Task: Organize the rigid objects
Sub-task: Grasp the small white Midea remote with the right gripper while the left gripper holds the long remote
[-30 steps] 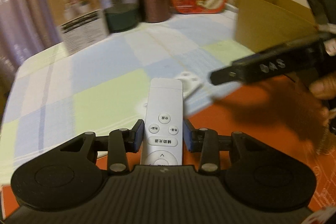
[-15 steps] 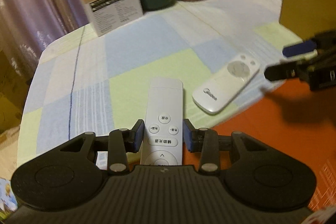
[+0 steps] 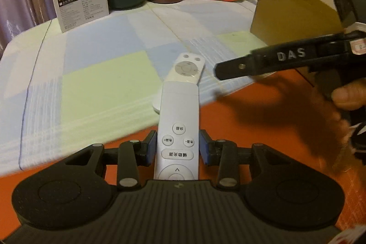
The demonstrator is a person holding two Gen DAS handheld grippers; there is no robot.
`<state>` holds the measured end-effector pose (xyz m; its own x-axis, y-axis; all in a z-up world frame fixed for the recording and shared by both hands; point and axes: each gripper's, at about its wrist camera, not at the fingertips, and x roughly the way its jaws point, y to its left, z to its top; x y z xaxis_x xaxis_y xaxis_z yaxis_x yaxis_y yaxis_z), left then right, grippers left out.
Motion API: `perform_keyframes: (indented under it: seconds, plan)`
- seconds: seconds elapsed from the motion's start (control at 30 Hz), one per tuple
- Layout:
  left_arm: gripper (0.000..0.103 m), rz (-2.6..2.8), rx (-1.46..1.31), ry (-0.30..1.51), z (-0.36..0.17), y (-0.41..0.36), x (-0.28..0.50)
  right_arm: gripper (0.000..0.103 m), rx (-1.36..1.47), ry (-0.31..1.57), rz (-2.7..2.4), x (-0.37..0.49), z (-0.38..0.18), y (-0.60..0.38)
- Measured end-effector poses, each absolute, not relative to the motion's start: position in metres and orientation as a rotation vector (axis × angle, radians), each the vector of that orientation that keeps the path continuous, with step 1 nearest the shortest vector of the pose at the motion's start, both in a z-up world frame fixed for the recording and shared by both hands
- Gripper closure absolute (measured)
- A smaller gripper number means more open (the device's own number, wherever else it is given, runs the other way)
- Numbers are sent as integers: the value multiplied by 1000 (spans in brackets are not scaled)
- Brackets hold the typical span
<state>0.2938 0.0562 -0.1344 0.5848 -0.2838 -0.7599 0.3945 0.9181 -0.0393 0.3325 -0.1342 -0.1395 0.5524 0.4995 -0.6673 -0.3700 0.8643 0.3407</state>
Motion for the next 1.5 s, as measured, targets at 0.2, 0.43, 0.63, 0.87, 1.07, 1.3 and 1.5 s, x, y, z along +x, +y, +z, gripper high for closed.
perform_keyframes:
  seconds: [0.2,0.43,0.63,0.87,1.07,1.3,1.5]
  plan:
    - [69,-251,236,834,-134,68,309,29,148,831,519,330,-136,-129]
    - [69,-277,365,841,-142,56,321,29,131,827,507,330,-141,-128]
    - [69,-395,258,873,-140,46,307,29,135,827,498,331,-142,-129]
    - [69,-239,120,856,-132,79,298,29,110,815,526,327,-141,-116]
    - [69,-95,42,842,-129,111,295,30,-14,779,495,324,-153,-82]
    - [69,-94,24,841,-128,115,295,38,-148,759,438,320,-168,-59]
    - [69,-114,27,844,-129,108,287,65,-182,750,449,310,-167,-60]
